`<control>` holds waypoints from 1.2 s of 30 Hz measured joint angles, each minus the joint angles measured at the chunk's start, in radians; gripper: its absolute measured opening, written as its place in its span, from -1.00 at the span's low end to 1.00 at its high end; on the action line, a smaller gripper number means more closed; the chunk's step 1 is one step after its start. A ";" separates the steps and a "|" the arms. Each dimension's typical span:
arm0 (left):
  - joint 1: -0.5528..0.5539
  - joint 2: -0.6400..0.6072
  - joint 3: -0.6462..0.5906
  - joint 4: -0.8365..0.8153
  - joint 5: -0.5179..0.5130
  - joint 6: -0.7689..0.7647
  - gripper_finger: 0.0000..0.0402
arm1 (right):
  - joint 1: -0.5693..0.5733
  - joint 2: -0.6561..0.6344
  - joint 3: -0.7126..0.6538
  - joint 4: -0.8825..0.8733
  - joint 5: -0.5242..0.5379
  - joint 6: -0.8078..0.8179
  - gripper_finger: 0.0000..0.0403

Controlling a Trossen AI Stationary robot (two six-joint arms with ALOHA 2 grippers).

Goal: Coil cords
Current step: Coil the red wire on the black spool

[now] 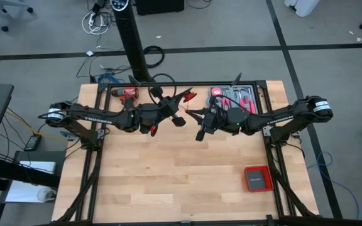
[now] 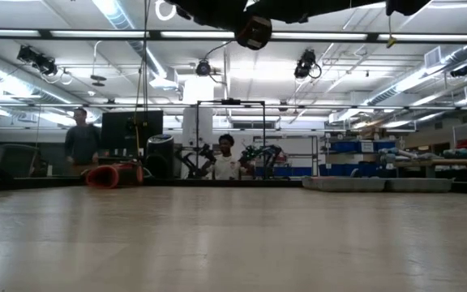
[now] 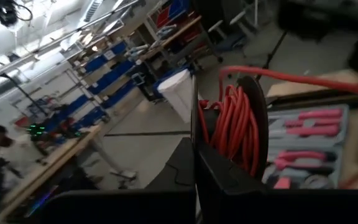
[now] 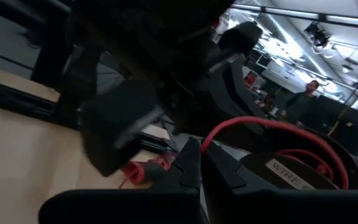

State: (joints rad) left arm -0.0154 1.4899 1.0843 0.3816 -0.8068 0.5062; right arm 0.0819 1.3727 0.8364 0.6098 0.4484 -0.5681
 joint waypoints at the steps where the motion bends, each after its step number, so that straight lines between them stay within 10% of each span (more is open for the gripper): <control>1: 0.000 0.000 0.000 0.003 0.013 -0.015 -1.00 | -0.006 0.000 0.000 0.003 0.000 -0.002 -1.00; 36: 0.001 0.001 0.000 0.206 0.310 -0.362 -1.00 | -0.099 0.000 0.000 -0.033 0.004 0.050 -1.00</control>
State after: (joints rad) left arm -0.0142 1.4906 1.0843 0.5878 -0.4965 0.1444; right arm -0.0170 1.3727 0.8360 0.5765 0.4523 -0.5180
